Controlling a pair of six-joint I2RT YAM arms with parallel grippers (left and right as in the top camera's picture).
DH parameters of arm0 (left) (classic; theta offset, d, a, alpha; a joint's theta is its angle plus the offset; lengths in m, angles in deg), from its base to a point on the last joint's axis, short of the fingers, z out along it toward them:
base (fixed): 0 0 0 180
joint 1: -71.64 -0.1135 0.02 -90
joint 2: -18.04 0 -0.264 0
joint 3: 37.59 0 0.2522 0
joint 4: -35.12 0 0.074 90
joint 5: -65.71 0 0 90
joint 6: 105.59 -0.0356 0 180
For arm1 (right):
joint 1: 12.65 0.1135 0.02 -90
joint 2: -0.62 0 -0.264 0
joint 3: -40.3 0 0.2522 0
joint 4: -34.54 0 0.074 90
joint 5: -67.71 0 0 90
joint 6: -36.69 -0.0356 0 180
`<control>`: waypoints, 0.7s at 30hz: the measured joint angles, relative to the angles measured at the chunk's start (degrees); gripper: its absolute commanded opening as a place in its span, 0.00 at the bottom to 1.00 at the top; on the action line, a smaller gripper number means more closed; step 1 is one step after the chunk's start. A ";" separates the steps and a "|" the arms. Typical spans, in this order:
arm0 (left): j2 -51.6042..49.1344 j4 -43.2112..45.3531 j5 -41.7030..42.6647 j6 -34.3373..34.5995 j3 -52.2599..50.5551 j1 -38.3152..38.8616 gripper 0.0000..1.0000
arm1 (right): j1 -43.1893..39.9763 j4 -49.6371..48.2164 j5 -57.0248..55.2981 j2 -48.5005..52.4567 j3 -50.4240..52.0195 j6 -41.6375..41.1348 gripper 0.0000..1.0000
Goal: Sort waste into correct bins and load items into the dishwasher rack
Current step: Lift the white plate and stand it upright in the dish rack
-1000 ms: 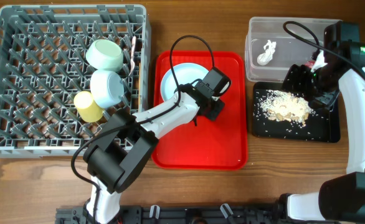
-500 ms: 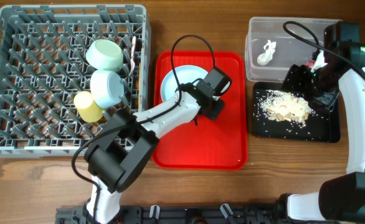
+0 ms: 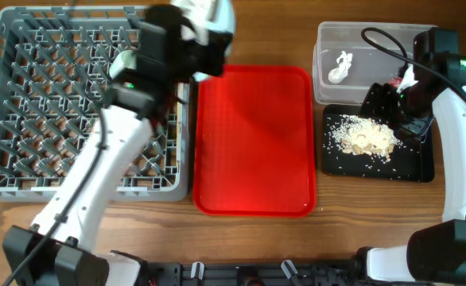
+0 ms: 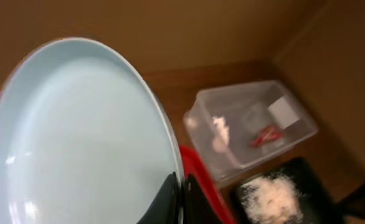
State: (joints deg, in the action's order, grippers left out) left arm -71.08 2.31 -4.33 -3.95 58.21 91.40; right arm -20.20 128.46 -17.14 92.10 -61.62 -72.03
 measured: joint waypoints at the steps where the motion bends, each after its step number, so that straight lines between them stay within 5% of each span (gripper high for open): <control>1: 0.00 0.39 3.50 1.49 0.00 -2.67 0.04 | 0.00 -0.04 0.00 0.00 0.00 0.00 0.86; 8: -1.07 1.09 20.76 6.19 0.00 -14.40 0.04 | 0.00 -0.02 0.00 0.00 0.00 0.00 0.86; 19: -10.78 1.09 26.32 7.82 0.00 -19.02 0.04 | 0.00 0.00 0.00 0.00 0.00 0.00 0.86; 21: -12.15 1.07 26.45 7.85 0.00 -19.17 0.12 | 0.00 0.00 0.02 0.00 0.00 0.00 0.86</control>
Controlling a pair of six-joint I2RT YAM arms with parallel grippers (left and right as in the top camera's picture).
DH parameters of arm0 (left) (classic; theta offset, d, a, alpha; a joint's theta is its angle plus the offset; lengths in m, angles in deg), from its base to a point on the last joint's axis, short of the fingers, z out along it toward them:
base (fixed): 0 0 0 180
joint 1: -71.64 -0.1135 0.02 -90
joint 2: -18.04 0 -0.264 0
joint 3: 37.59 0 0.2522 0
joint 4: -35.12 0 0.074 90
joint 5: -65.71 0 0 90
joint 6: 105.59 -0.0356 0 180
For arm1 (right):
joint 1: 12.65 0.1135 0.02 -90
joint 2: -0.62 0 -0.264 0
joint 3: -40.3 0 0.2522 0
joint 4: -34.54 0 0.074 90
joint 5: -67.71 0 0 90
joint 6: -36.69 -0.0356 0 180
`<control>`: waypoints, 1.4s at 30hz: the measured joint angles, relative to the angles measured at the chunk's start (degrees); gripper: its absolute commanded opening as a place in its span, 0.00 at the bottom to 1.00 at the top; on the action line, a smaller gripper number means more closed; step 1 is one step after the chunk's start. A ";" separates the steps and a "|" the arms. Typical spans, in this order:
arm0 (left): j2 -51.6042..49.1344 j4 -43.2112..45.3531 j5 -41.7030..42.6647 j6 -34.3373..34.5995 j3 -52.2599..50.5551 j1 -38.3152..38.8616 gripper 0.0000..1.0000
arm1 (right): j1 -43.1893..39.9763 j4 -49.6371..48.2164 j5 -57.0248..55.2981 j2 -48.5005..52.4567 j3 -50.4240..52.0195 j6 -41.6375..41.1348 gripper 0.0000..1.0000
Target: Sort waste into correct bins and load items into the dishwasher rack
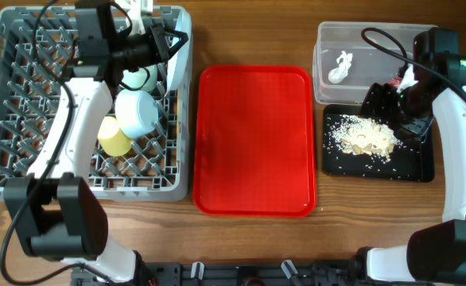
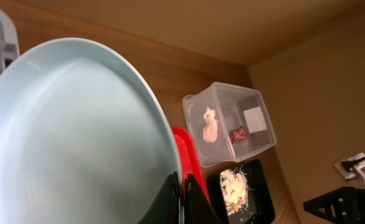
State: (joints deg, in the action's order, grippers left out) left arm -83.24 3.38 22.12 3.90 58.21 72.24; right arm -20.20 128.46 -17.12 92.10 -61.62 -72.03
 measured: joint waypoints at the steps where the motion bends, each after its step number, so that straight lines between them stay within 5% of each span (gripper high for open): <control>1: -0.61 0.00 0.00 0.02 0.00 -0.09 0.31 | 0.00 0.00 0.00 0.00 0.00 0.00 0.87; 3: -1.75 -0.04 -0.17 0.22 0.00 -0.33 0.58 | 0.00 0.02 0.04 0.02 0.00 0.00 0.86; 5: -2.34 -0.42 -1.33 0.55 0.00 -0.92 1.00 | 0.00 0.15 0.15 0.00 0.00 0.00 0.87; 15: -1.03 -2.86 -4.46 0.61 0.00 -4.26 1.00 | 0.00 -0.48 0.35 0.00 0.00 0.00 0.91; 23: 7.21 -29.70 -34.45 3.39 0.52 -1.36 1.00 | 3.37 -19.58 10.97 0.00 0.04 6.43 1.00; 28: 7.21 -36.39 -47.65 4.26 0.48 -1.36 1.00 | 9.70 -24.96 10.58 0.00 0.04 9.64 1.00; 42: 12.28 -42.29 -48.41 -0.79 -2.64 -1.33 1.00 | 10.01 -21.40 5.62 -5.22 2.93 7.41 1.00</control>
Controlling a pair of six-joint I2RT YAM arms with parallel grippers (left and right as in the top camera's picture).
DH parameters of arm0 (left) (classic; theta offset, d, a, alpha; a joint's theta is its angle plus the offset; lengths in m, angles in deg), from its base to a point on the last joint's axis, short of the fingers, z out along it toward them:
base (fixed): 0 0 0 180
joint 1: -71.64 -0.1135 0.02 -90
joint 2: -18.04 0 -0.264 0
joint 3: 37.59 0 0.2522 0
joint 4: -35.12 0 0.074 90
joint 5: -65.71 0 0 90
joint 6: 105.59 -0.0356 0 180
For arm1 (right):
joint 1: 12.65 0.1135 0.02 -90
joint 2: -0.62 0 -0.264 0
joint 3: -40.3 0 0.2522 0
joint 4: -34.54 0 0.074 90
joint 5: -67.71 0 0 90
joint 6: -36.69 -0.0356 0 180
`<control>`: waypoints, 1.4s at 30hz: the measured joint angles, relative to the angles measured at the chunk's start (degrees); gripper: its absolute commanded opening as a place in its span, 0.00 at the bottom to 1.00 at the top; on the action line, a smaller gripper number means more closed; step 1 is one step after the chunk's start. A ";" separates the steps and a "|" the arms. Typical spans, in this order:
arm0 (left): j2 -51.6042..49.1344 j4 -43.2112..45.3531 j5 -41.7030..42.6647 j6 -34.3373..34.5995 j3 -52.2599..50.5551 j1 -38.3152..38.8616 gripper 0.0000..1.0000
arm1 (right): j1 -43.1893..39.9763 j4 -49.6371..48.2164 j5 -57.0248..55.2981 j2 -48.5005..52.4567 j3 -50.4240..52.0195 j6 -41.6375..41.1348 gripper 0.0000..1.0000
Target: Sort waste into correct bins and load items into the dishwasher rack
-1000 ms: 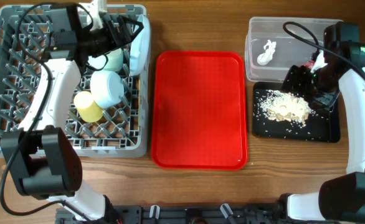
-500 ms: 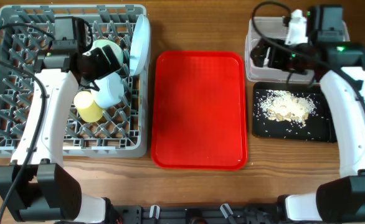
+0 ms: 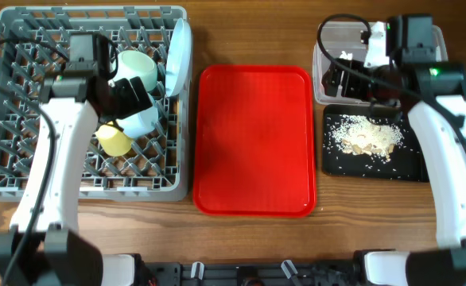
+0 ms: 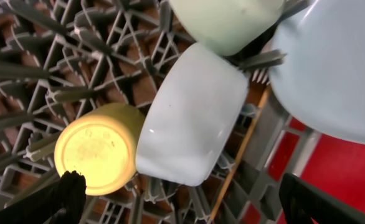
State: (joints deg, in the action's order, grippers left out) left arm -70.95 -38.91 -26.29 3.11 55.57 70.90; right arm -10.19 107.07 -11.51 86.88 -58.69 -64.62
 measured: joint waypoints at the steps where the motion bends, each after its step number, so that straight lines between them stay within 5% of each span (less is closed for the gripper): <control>1: 1.79 1.14 0.31 -0.39 -1.40 0.00 1.00 | 0.00 -0.81 -0.37 -1.92 1.42 -0.09 1.00; 10: 30.32 13.75 7.19 -6.99 -23.45 0.00 1.00 | 0.02 -7.21 -3.02 -28.30 21.38 -0.79 1.00; 16: 41.75 13.35 8.90 -8.00 -26.49 0.00 1.00 | 0.02 -3.78 -5.33 -41.88 24.68 -1.79 1.00; 35: 37.83 12.50 9.01 -8.15 -26.64 0.00 1.00 | 0.02 -2.60 -6.82 -32.81 25.99 -1.90 1.00; 42: 34.36 12.50 9.03 -8.15 -26.69 0.00 1.00 | 0.00 -27.93 -7.13 -46.90 41.09 4.20 1.00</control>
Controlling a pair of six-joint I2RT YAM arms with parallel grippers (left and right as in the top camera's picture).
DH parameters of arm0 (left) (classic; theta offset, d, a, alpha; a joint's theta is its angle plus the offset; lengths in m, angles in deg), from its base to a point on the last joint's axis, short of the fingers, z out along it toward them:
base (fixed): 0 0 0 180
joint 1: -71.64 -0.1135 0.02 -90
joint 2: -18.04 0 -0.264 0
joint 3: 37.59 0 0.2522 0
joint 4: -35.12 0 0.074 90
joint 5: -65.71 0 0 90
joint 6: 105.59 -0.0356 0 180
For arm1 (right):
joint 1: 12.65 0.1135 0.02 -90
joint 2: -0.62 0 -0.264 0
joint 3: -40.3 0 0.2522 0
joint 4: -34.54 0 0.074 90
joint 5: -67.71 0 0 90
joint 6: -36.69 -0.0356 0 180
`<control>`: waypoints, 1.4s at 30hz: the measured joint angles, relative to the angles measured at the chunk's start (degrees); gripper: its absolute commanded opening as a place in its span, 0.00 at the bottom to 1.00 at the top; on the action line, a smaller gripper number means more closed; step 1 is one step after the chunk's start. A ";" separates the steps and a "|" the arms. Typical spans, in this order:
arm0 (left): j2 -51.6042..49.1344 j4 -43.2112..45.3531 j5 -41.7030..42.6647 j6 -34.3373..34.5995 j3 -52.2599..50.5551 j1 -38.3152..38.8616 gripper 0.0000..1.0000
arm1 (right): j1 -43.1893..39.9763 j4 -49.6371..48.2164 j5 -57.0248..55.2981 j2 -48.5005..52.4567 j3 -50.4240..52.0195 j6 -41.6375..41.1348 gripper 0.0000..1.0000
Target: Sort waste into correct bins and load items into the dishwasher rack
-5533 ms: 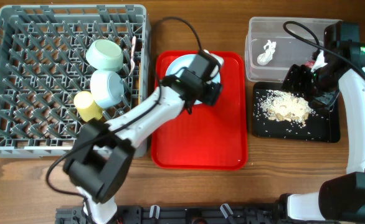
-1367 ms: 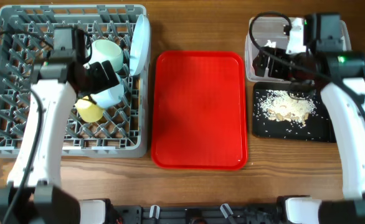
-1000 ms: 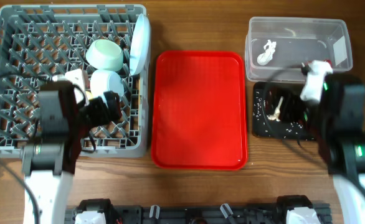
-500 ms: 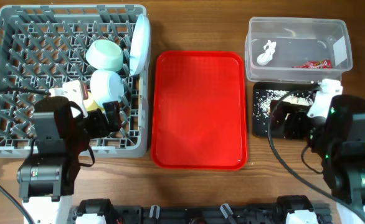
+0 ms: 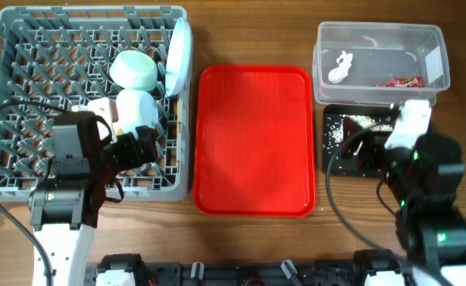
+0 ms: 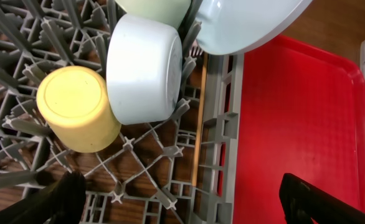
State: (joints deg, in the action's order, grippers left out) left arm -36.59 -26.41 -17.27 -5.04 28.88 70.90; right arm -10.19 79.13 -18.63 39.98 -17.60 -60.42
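A pale blue plate (image 5: 177, 54) stands on edge in the right-hand slots of the grey dishwasher rack (image 5: 26, 79). Beside it in the rack are a pale green bowl (image 5: 133, 70), a white bowl (image 5: 137, 107) and a yellow cup (image 6: 76, 109). My left gripper (image 6: 185, 202) hangs open over the rack's front right corner with nothing in it. In the overhead view the left gripper (image 5: 144, 147) is just in front of the white bowl. My right gripper (image 5: 359, 149) lies over the black bin (image 5: 335, 127); whether it is open or shut does not show.
A red tray (image 5: 253, 139) lies between the rack and the bins. The clear bin (image 5: 380, 40) at the back right holds a white scrap (image 5: 340, 67) and a red wrapper (image 5: 396, 81). Pale crumbs (image 5: 360, 121) show in the black bin.
Both arms have drawn back toward the table's front edge. My left gripper is still open but farther from the bowls. My right arm has left the clear bin and now covers the black bin.
My left gripper held the blue plate over the rack's right side, then at the rack's back right corner. Later the plate stood in the rack and the gripper was open. My right arm went from the black bin to the clear bin. Both arms now sit near the front.
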 measured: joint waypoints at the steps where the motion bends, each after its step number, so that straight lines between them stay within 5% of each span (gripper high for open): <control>1: -0.48 -0.04 0.00 0.00 -0.02 0.00 1.00 | 0.00 -3.82 0.26 -2.34 2.54 0.44 1.00; 9: -4.00 -0.02 0.20 -0.02 -0.13 0.00 1.00 | 0.02 -26.53 1.46 -28.24 23.63 7.76 1.00; 18: -5.97 -0.02 0.20 0.00 -0.17 0.00 1.00 | 0.00 -45.62 6.01 -38.05 41.33 14.56 1.00; 25: -5.97 -0.02 0.20 -0.02 -0.17 0.00 1.00 | 0.00 -31.63 7.26 -38.47 43.80 15.37 1.00; 42: -5.99 0.00 0.20 -0.02 -0.17 0.00 1.00 | 0.02 -31.45 7.28 -38.47 43.78 15.37 1.00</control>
State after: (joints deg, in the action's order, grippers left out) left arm -42.58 -26.41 -17.07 -5.06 28.71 70.90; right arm -10.17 47.68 -11.35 1.51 26.18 -45.06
